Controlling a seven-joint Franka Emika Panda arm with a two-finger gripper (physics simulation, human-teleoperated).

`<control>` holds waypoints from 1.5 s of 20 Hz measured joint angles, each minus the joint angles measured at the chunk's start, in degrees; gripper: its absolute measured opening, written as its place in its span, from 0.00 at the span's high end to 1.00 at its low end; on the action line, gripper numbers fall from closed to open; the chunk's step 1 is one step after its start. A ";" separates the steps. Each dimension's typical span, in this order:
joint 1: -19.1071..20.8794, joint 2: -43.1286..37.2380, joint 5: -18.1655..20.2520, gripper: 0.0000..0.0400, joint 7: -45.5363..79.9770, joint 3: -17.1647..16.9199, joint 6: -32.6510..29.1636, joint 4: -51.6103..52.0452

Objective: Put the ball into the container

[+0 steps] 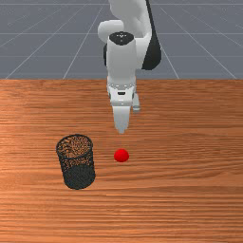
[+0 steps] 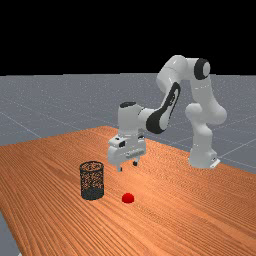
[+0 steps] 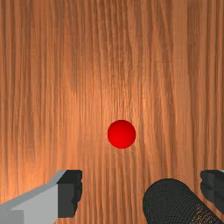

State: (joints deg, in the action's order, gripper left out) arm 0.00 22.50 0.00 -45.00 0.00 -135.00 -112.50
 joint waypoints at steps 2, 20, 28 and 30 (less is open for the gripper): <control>0.00 0.00 0.00 0.63 0.00 0.00 0.00 0.00; 0.45 -1.74 1.25 0.00 -0.90 0.47 1.31 -0.14; 0.21 -1.72 0.66 0.00 -0.42 0.24 1.56 0.14; 0.09 -1.67 0.33 0.00 -0.18 0.12 1.38 0.06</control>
State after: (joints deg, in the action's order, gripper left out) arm 0.09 20.83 0.33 -45.18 0.12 -133.62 -112.44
